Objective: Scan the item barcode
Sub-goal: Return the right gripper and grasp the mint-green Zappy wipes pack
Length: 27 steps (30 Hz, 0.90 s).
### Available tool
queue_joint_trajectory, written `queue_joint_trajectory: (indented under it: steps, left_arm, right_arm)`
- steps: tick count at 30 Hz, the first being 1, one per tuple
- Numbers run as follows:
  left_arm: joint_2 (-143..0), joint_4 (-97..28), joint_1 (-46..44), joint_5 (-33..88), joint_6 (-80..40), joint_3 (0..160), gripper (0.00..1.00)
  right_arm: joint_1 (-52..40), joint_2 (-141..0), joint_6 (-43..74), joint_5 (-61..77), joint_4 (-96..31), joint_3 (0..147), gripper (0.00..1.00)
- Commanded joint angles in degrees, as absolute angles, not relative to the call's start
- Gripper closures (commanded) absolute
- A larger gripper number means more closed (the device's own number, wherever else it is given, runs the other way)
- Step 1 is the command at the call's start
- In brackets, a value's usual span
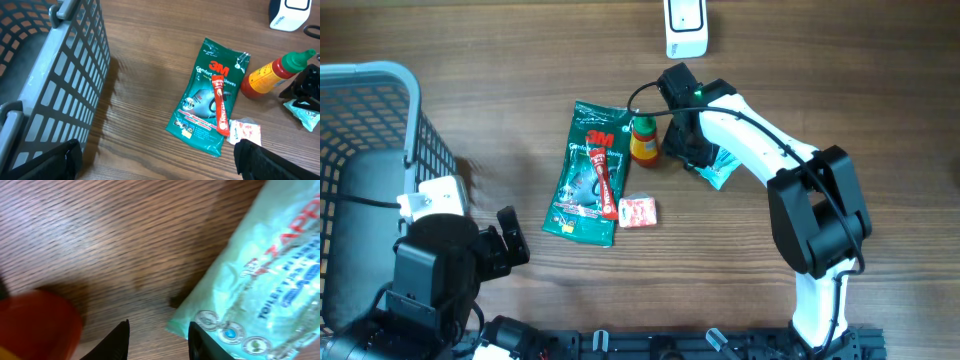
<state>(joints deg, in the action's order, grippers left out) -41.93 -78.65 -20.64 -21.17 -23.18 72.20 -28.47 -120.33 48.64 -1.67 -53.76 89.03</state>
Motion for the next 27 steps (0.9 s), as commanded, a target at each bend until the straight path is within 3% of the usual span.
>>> queue_joint_trajectory:
  steps: [1, 5, 7, 10, 13, 23, 25, 27]
  left_arm:
    - [-41.6, -78.5, -20.8, -21.7, -22.7, 72.3, 0.00]
    - [-41.6, -78.5, -20.8, -21.7, -22.7, 72.3, 0.00]
    - [-41.6, -78.5, -20.8, -21.7, -22.7, 72.3, 0.00]
    - [-41.6, -78.5, -20.8, -21.7, -22.7, 72.3, 0.00]
    - [-41.6, -78.5, -20.8, -21.7, -22.7, 72.3, 0.00]
    - [-41.6, -78.5, -20.8, -21.7, -22.7, 72.3, 0.00]
    - [-41.6, -78.5, -20.8, -21.7, -22.7, 72.3, 0.00]
    - [-41.6, -78.5, -20.8, -21.7, -22.7, 72.3, 0.00]
  right_arm:
    - [-28.4, -121.4, 50.1, -4.9, -54.1, 88.5, 0.59]
    - [-28.4, -121.8, 51.5, -4.9, -53.3, 88.5, 0.53]
    - [-28.4, -123.1, 51.9, -3.9, -48.7, 88.5, 0.55]
    - [-28.4, -123.3, 55.9, -2.5, -46.1, 88.5, 0.74]
    - [-28.3, -123.3, 56.5, -2.6, -49.5, 88.5, 0.83]
    - [-26.7, -123.0, 56.9, -15.1, -68.6, 88.4, 0.82]
    - [-25.6, -122.2, 51.9, -15.3, -68.4, 89.3, 0.82]
    - [-25.5, -120.0, 44.1, -15.4, -68.4, 91.9, 0.66]
